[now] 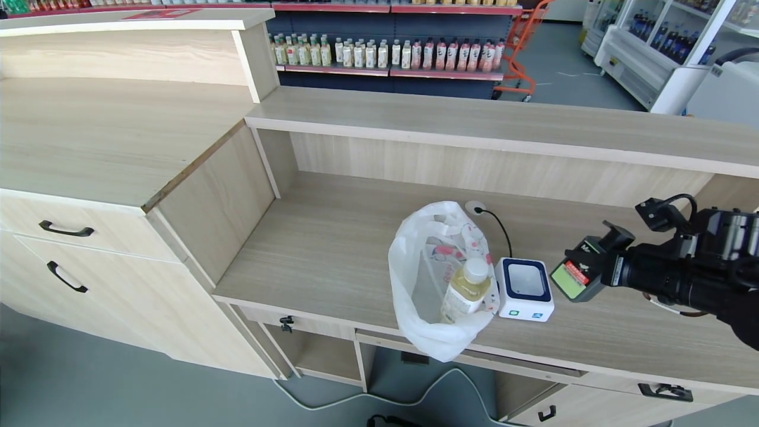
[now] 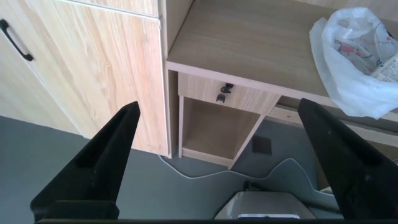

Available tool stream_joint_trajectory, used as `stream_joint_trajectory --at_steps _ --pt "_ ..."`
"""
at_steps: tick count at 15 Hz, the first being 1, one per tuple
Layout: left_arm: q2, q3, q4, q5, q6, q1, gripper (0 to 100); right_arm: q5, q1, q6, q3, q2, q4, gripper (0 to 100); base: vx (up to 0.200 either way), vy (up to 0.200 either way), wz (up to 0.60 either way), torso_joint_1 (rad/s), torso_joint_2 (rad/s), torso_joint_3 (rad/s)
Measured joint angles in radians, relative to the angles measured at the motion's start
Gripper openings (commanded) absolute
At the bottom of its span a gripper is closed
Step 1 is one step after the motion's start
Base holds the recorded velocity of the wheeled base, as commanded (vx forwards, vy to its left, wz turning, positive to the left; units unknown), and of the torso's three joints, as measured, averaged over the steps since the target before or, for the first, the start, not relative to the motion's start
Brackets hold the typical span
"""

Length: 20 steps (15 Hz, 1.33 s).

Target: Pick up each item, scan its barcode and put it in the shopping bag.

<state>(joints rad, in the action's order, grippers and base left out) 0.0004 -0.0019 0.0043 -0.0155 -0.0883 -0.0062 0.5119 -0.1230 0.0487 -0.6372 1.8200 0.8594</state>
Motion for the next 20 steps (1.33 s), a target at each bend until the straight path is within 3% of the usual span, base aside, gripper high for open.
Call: stream_joint_trajectory --at_steps 5,20 --pt "0.000 0.000 0.000 0.000 0.000 0.000 100 0.001 0.026 -0.005 -0.014 0.071 0.059 0 0.000 0.000 0.00 0.000 0.00 0.000" --pt "0.000 0.000 0.000 0.000 0.000 0.000 100 0.018 0.110 -0.001 -0.165 0.209 0.061 0 0.000 0.000 0.00 0.000 0.00 0.000"
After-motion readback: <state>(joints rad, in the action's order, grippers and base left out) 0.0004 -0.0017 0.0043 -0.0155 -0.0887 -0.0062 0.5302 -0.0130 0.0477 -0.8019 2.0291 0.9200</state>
